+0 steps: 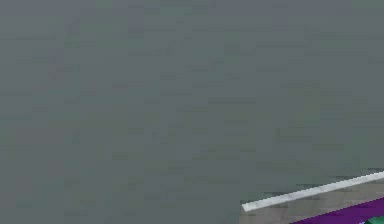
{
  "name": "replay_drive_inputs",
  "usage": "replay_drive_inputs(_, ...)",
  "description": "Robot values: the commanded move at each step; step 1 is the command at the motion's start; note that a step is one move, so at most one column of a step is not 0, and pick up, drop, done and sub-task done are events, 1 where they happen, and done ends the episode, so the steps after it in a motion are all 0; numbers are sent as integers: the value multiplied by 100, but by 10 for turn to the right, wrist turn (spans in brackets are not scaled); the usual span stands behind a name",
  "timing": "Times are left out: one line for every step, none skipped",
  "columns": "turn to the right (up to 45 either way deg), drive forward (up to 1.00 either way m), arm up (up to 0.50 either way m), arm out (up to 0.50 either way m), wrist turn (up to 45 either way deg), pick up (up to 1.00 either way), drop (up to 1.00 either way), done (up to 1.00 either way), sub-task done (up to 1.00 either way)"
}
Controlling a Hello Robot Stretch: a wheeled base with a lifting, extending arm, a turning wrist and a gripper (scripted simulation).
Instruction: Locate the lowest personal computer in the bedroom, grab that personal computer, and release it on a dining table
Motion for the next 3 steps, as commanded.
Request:
replay_drive_inputs(0,0,38,0,0,0,0,0,0)
replay_drive_inputs(0,0,0,0,-450,0,0,0,0)
replay_drive_inputs(0,0,0,0,-450,0,0,0,0)
